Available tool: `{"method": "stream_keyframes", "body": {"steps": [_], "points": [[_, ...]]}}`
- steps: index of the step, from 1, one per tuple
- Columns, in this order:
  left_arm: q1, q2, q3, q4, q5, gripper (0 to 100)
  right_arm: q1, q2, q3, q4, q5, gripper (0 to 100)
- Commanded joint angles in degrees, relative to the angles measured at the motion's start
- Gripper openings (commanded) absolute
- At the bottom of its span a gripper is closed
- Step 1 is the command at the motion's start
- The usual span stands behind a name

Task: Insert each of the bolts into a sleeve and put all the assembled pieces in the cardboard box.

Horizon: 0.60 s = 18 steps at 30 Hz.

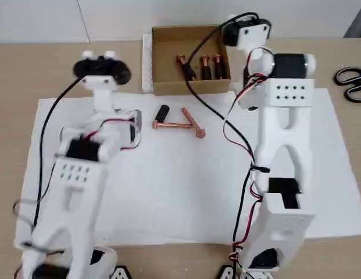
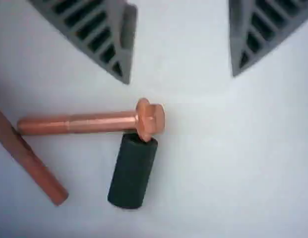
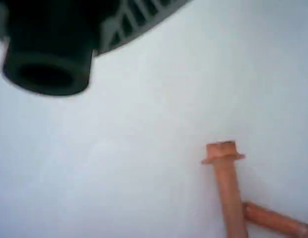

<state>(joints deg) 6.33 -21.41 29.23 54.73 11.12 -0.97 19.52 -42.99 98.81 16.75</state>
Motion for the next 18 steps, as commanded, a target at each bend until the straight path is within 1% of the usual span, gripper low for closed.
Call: {"method": "stream_keyframes", "body": {"steps": [1, 4, 5, 6, 9, 10, 11, 14, 18], "points": [[3.5, 13.6, -16.8, 8.1, -0.7, 13, 4.7, -4.4, 0.0, 0.3, -0.6, 0.4], [7.5, 22.8, -26.9, 12.4, 0.1, 12, 7.6, -4.4, 0.0, 0.3, -0.6, 0.4], [8.8, 25.3, -29.8, 13.2, 1.8, 12, 8.2, -4.4, 0.0, 0.3, -0.6, 0.4], [9.8, 27.6, -32.3, 13.3, 4.8, 12, 8.8, -4.4, 0.0, 0.3, -0.7, 0.4], [12.7, 33.3, -39.3, 13.2, 18.4, 12, 10.2, -4.4, 0.2, 0.3, -0.7, 0.4], [13.5, 34.8, -41.5, 13.2, 21.7, 12, 10.5, -4.4, 0.2, 0.3, -0.7, 0.4], [14.1, 36.4, -43.5, 13.1, 23.4, 12, 11.0, -4.4, 0.2, 0.3, -0.7, 0.4], [15.6, 41.3, -47.8, 13.1, 24.6, 12, 12.1, -4.4, 0.2, 0.3, -0.7, 0.4], [16.5, 47.6, -51.7, 13.2, 30.3, 12, 13.0, -4.4, 0.2, 0.3, -0.7, 0.4]]}}
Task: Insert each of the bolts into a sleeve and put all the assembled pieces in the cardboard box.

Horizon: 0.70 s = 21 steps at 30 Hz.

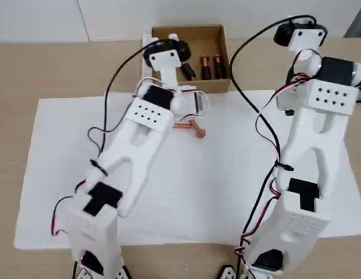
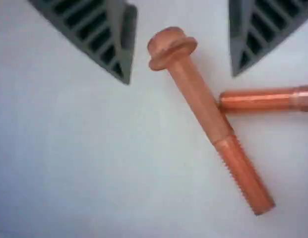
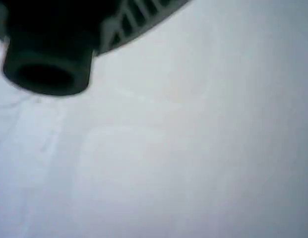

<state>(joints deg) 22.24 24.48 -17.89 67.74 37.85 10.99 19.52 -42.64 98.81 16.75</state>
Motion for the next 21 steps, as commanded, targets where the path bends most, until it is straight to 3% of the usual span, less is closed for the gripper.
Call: {"method": "stream_keyframes", "body": {"steps": [1, 10, 21], "points": [[0.7, 3.0, -5.7, 0.2, 4.8, 12, 1.2, -4.4, -0.2, 0.3, -0.7, 0.4], [1.8, 11.3, -12.5, 0.5, 11.9, 12, 1.4, -4.4, -0.2, 0.3, -0.7, 0.4], [3.5, 15.9, -13.8, 0.3, 13.0, 12, 1.4, -4.4, -0.2, 0.3, -0.7, 0.4]]}}
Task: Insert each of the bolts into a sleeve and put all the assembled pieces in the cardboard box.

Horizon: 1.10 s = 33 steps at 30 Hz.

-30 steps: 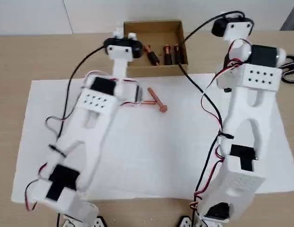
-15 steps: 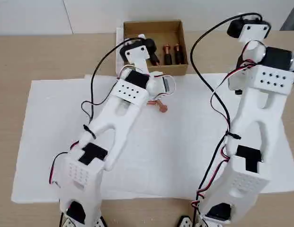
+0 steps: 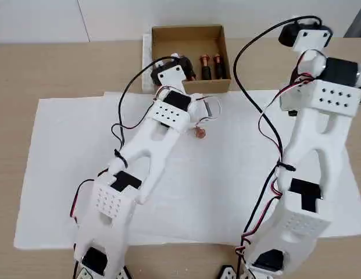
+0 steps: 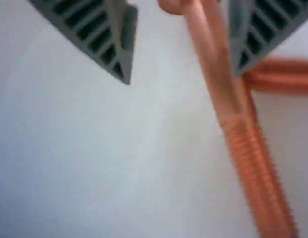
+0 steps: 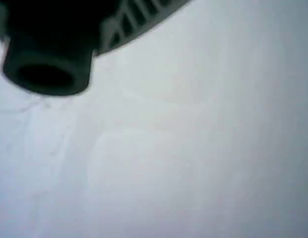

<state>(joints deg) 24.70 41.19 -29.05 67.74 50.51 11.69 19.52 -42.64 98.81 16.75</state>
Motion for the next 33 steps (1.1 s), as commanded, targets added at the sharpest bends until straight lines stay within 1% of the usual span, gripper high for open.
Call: {"method": "stream_keyframes", "body": {"steps": [1, 20, 26, 33], "points": [[1.4, -0.8, -2.6, 0.2, 0.4, 12, 0.7, -4.4, -0.2, 0.3, -0.7, 0.4], [2.1, 2.4, -2.5, -0.4, 1.5, 12, 0.7, -4.4, -0.2, 0.3, -0.7, 0.4], [2.1, 2.5, -2.6, -0.6, 1.5, 0, 0.7, -4.4, -0.2, 0.3, -0.7, 0.4], [3.2, 2.1, -2.6, -0.4, 1.4, 1, 0.7, -4.4, -0.2, 0.3, -0.7, 0.4]]}}
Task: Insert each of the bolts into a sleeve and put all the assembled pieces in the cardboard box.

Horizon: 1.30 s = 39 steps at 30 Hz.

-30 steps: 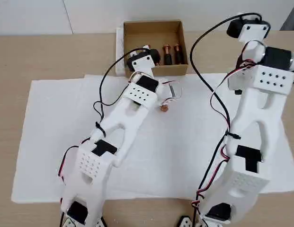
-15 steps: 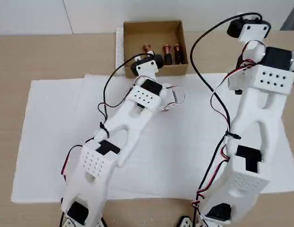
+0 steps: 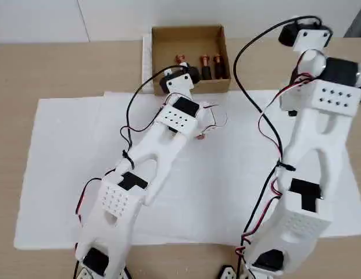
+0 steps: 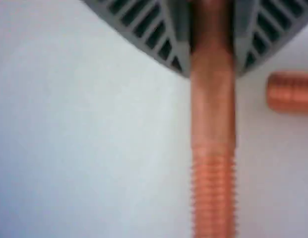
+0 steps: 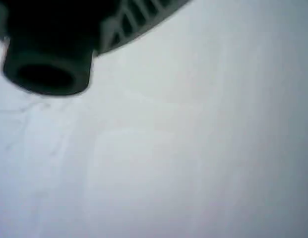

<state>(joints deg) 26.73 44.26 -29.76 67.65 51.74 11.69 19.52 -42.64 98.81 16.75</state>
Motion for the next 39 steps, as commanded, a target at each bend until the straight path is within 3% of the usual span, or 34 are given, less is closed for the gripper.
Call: {"method": "stream_keyframes", "body": {"steps": [1, 6, 13, 19, 25, 31, 39], "points": [[1.6, -1.1, -1.9, -0.2, 0.2, 1, 0.7, -4.4, -0.2, 0.3, -0.7, 0.4], [4.2, -1.1, -3.3, 0.4, 0.0, 1, 0.7, -4.4, -0.2, 0.3, -0.7, 0.4], [4.0, -0.8, -19.6, 13.4, -0.2, 1, 0.7, -4.4, -0.2, 0.3, -0.7, 0.4], [4.0, -1.0, -26.8, 21.2, -6.7, 1, 0.5, -4.4, -0.2, 0.3, -1.6, 0.4], [-0.8, -0.7, -32.1, 33.0, -24.3, 1, 0.5, -4.4, -0.2, 0.3, -1.8, 0.4], [-9.8, -1.1, -30.7, 33.0, -44.7, 1, 0.3, -4.4, -0.3, 0.3, -1.8, 0.4], [-11.5, -13.8, -25.5, 33.0, -55.0, 1, 0.4, -4.4, -0.3, 0.3, -1.8, 0.4]]}}
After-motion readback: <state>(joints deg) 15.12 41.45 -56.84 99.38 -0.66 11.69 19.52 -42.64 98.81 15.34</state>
